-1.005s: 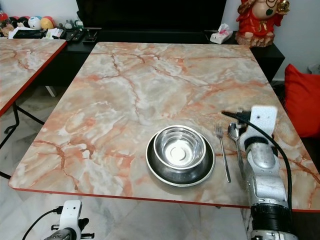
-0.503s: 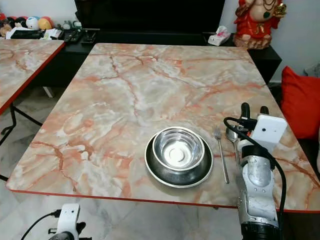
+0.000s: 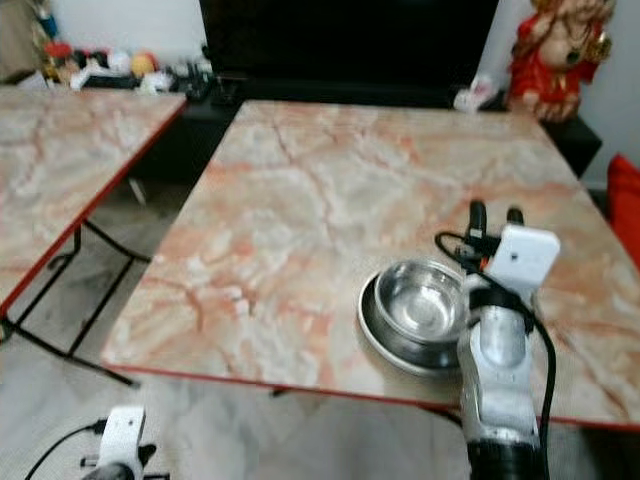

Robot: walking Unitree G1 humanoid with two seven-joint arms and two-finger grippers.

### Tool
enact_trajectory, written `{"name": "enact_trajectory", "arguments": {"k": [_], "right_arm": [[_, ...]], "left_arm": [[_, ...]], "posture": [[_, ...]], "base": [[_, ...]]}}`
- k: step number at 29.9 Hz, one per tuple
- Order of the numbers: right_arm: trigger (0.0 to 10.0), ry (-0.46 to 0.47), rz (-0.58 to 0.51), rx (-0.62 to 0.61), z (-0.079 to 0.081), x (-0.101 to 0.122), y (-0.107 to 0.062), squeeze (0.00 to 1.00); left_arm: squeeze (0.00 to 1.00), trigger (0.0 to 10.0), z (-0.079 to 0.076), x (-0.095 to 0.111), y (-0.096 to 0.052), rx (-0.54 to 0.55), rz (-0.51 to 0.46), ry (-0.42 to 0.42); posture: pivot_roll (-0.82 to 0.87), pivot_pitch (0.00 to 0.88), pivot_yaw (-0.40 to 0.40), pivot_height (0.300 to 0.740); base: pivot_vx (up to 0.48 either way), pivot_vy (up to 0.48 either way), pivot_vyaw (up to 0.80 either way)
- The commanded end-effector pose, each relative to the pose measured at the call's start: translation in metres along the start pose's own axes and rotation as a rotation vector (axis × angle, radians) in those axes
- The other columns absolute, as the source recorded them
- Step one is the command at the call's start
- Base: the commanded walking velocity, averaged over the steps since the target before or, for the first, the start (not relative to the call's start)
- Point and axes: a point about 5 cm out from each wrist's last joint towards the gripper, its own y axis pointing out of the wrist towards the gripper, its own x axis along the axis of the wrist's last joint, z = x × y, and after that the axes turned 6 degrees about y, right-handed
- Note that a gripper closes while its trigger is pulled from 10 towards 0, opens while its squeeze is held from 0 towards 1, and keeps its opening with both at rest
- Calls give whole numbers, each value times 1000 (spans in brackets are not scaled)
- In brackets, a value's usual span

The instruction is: Setting the table

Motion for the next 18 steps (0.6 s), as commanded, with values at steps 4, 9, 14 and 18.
{"name": "enact_trajectory", "arguments": {"k": [4,9,14,18], "right_arm": [[10000,24,-15,9,8,4,4,0],[10000,25,-36,40,16,8,7,0],[10000,24,-37,44,17,9,7,0],[10000,31,-35,40,16,9,6,0]], "left_arm": [[0,10000,-1,-3,0,3,15,-9],[0,10000,-4,-3,0,-4,14,-11],[0,10000,-5,-2,0,-11,11,-6],[0,10000,-4,-2,0,-10,12,-5]], "posture": [[49,33,1,740],[42,38,2,740],[37,42,3,740],[38,48,8,740]], "base": [[0,480,0],[0,480,0],[0,480,0],[0,480,0]]}}
